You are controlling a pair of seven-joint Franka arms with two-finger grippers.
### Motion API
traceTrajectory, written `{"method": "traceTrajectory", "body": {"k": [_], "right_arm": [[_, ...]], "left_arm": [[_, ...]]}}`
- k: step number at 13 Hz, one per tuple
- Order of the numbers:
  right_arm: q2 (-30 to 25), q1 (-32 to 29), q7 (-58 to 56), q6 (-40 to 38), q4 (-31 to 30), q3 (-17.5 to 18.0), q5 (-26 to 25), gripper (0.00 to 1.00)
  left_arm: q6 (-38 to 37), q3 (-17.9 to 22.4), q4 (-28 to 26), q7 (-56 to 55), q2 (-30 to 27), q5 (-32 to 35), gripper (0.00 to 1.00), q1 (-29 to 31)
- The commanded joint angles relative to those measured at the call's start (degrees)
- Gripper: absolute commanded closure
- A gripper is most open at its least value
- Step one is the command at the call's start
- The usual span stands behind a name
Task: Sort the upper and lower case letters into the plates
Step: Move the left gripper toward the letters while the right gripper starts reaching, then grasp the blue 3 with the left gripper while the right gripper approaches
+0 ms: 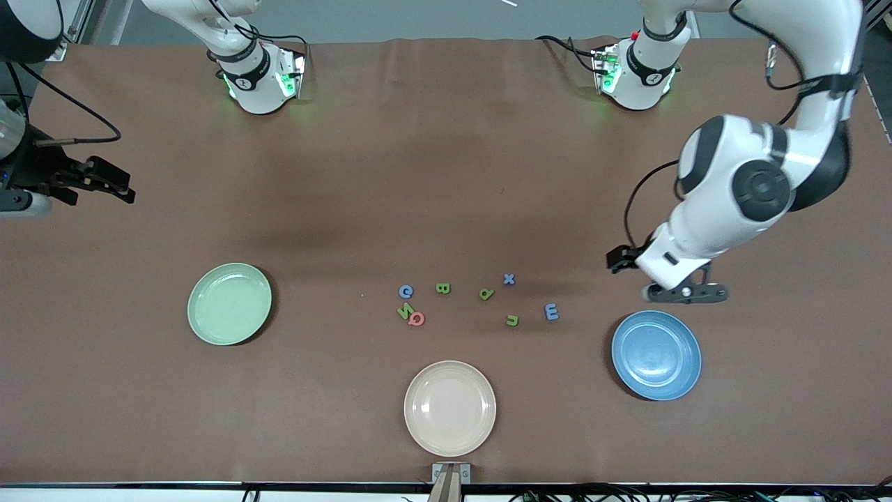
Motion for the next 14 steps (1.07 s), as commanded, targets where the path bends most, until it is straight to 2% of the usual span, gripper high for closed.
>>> {"method": "traceTrajectory", "body": {"k": [1,3,4,7,9,10,12,14], "right_arm": [[6.7,0.05,-0.14,4.54,2.12,0.16,-0.96,0.0],[11.2,0.23,0.21,4.82,3.96,0.16,-0.79,0.0],[11.39,0.93,1.78,4.65,3.71,0.25,0.17,0.0],[14.54,7.33,18.44,6.04,3.62,0.33,0.18,0.0],[18.76,12.77,26.46,10.08,3.53,0.42,0.35,0.0],[20.52,16.19,28.14,13.66,2.58,0.42,2.18,0.0],[23.33,22.0,32.71,23.84,-0.67,0.51,4.92,0.0],[27.28,29.11,35.96,28.97,-0.78,0.34,4.92,0.0]], "left_arm": [[5.28,0.34,-0.12,-6.63,4.62,1.92,0.01,-3.28],[8.26,0.17,0.32,-12.26,8.75,7.89,0.05,-4.43],[11.07,0.17,0.32,-14.2,10.86,8.44,0.08,-4.52],[20.12,0.17,0.5,-15.01,16.14,8.35,0.17,-4.61],[22.78,0.17,1.37,-15.01,18.34,8.44,0.2,-4.96],[22.7,0.17,1.99,-15.36,19.05,8.36,0.23,-5.83],[22.79,0.17,3.48,-17.29,20.72,8.44,0.3,-6.63],[22.87,0.26,4.01,-17.38,21.86,8.53,0.39,-6.98]]}}
